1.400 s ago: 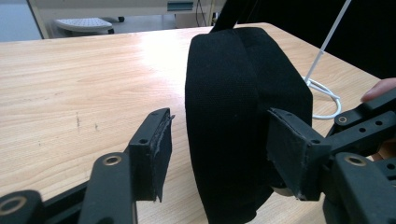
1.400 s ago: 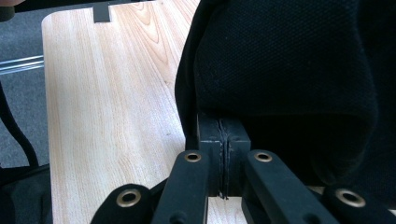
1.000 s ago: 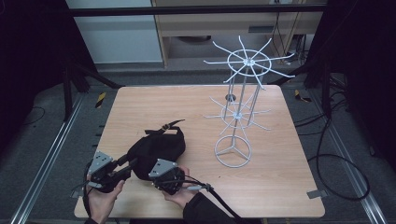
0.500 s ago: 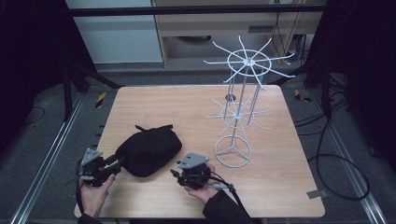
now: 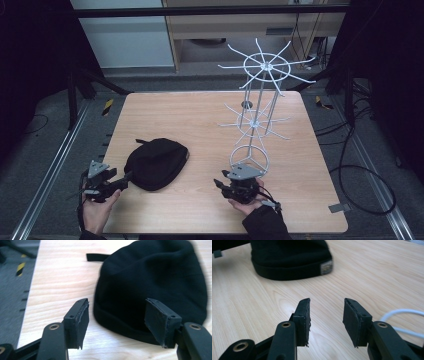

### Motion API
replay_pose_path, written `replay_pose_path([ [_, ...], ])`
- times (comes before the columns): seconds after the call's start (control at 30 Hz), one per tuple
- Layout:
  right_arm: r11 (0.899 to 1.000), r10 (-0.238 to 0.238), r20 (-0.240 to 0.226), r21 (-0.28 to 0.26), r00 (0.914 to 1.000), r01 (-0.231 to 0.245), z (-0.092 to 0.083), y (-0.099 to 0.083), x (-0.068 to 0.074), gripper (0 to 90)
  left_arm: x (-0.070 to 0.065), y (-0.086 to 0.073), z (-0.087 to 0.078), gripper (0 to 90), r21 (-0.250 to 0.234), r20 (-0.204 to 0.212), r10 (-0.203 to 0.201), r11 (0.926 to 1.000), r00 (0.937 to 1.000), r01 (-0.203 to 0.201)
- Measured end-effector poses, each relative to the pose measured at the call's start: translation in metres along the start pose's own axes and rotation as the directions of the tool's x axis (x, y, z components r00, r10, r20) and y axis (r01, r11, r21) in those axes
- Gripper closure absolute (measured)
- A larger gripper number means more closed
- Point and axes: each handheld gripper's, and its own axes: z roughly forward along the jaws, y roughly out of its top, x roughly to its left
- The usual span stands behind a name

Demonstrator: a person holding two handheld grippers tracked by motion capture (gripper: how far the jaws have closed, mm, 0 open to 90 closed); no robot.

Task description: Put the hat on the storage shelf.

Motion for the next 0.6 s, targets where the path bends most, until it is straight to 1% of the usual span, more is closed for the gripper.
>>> replay_pose_path([
  [0.03,1.0,0.011,0.01,-0.007,0.9999,-0.011,-0.006,-0.002,-0.004,56.6,-0.001,0.001,-0.002,35.7,-0.009,0.003,0.013,0.9999,0.9999,-0.013],
  [0.07,1.0,0.023,0.031,-0.019,0.9993,-0.022,-0.015,-0.005,-0.01,55.4,-0.003,0.005,-0.006,35.2,-0.035,0.02,0.043,0.9985,0.9989,-0.042],
  [0.1,1.0,0.023,0.031,-0.019,0.9993,-0.022,-0.015,-0.005,-0.01,55.4,-0.003,0.005,-0.006,35.0,-0.035,0.02,0.043,0.9985,0.9989,-0.042],
  [0.13,0.999,0.03,0.051,-0.031,0.9983,-0.028,-0.024,-0.009,-0.016,53.9,-0.005,0.01,-0.008,34.7,-0.055,0.05,0.068,0.9963,0.9964,-0.066],
  [0.17,0.999,0.03,0.051,-0.031,0.9983,-0.028,-0.024,-0.009,-0.016,53.9,-0.005,0.01,-0.008,34.0,-0.055,0.05,0.068,0.9963,0.9964,-0.066],
  [0.2,0.999,0.038,0.07,-0.038,0.9968,-0.036,-0.032,-0.013,-0.022,52.3,-0.008,0.015,-0.007,33.8,-0.06,0.069,0.097,0.9939,0.9928,-0.093],
  [0.23,0.999,0.038,0.07,-0.038,0.9968,-0.036,-0.032,-0.013,-0.022,52.3,-0.008,0.015,-0.007,33.8,-0.06,0.069,0.097,0.9939,0.9928,-0.093],
  [0.27,0.998,0.047,0.078,-0.04,0.9959,-0.044,-0.036,-0.016,-0.025,51.5,-0.009,0.018,-0.007,33.8,-0.061,0.075,0.109,0.9927,0.9912,-0.105],
  [0.3,0.997,0.07,0.099,-0.038,0.9926,-0.067,-0.044,-0.023,-0.032,49.5,-0.011,0.021,-0.006,33.8,-0.066,0.087,0.117,0.9915,0.9892,-0.112],
  [0.33,0.996,0.082,0.11,-0.035,0.9905,-0.079,-0.048,-0.026,-0.036,48.2,-0.013,0.027,-0.004,33.8,-0.068,0.088,0.137,0.989,0.9867,-0.131],
  [0.37,0.995,0.095,0.121,-0.03,0.988,-0.092,-0.05,-0.028,-0.039,47.6,-0.014,0.031,-0.002,33.9,-0.07,0.092,0.148,0.9875,0.9848,-0.141],
  [0.4,0.995,0.095,0.121,-0.03,0.988,-0.092,-0.05,-0.028,-0.039,47.6,-0.014,0.031,-0.002,34.0,-0.07,0.092,0.148,0.9875,0.9848,-0.141],
  [0.47,0.993,0.118,0.146,-0.026,0.9822,-0.115,-0.058,-0.034,-0.046,46.7,-0.016,0.038,0.001,34.0,-0.072,0.099,0.164,0.9849,0.9814,-0.158],
  [0.5,0.992,0.129,0.155,-0.025,0.9794,-0.127,-0.061,-0.036,-0.049,46.2,-0.017,0.041,0.003,34.0,-0.071,0.104,0.174,0.9833,0.9792,-0.168],
  [0.53,0.991,0.134,0.182,-0.022,0.9741,-0.133,-0.068,-0.04,-0.055,44.9,-0.019,0.046,0.008,34.0,-0.058,0.105,0.202,0.9788,0.9738,-0.196],
  [0.57,0.991,0.136,0.191,-0.022,0.9722,-0.134,-0.07,-0.041,-0.057,44.5,-0.02,0.048,0.011,34.0,-0.052,0.107,0.213,0.9767,0.9713,-0.208],
  [0.6,0.991,0.136,0.202,-0.025,0.97,-0.133,-0.073,-0.043,-0.06,43.9,-0.021,0.051,0.014,34.0,-0.048,0.11,0.215,0.9763,0.9703,-0.211],
])
